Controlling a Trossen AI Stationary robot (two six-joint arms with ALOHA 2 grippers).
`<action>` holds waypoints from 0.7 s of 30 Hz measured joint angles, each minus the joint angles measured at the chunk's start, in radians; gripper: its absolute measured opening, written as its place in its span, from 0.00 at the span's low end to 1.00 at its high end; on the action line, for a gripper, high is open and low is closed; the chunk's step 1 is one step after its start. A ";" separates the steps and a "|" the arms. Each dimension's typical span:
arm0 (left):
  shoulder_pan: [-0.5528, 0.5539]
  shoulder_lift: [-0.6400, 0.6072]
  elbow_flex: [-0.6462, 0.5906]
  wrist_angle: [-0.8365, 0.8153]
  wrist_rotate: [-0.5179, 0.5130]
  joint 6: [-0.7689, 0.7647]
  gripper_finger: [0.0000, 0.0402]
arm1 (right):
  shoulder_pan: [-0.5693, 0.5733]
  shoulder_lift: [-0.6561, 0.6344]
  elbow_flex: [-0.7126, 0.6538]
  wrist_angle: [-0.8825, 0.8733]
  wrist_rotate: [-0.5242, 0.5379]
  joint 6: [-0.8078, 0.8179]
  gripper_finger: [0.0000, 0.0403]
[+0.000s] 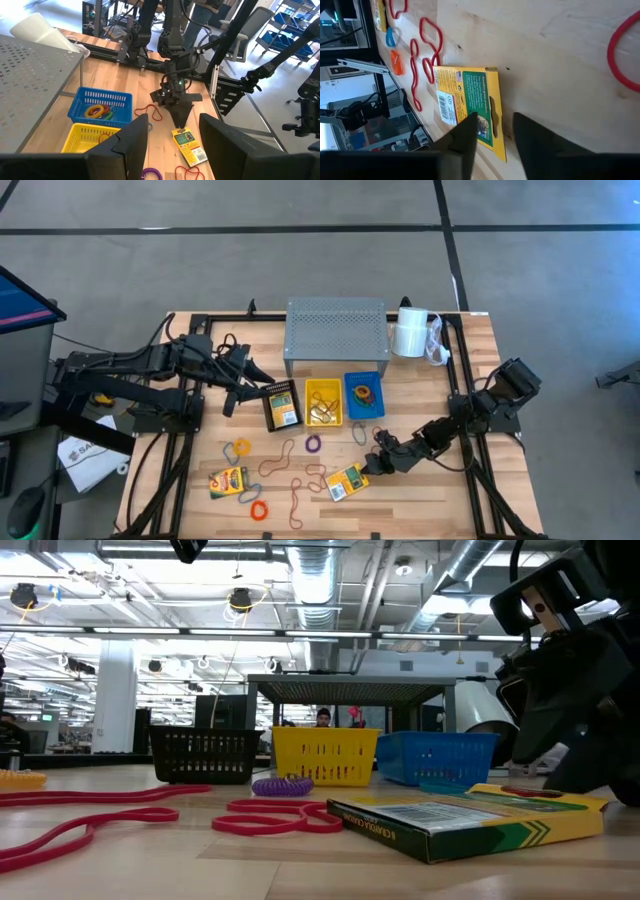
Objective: Pick & Place Office Desk Supplies
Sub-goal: Put the crayon box into the black basket
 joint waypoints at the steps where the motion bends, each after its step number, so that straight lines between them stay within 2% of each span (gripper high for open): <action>1: 0.000 0.000 0.000 0.000 0.000 0.000 0.43 | -0.001 0.000 0.000 -0.001 0.000 0.001 0.37; 5: 0.000 0.000 0.000 0.000 0.000 0.000 0.43 | -0.001 0.000 0.001 -0.009 0.000 0.009 0.48; 8: 0.000 0.000 0.000 0.000 0.000 0.000 0.43 | -0.001 0.001 0.014 -0.036 -0.001 0.011 0.51; 12: 0.000 0.000 0.000 0.000 0.000 0.000 0.43 | -0.001 0.001 0.045 -0.098 0.000 0.004 0.49; 21: 0.000 0.000 0.000 0.000 0.000 0.000 0.43 | -0.007 0.003 0.052 -0.096 -0.001 -0.012 0.40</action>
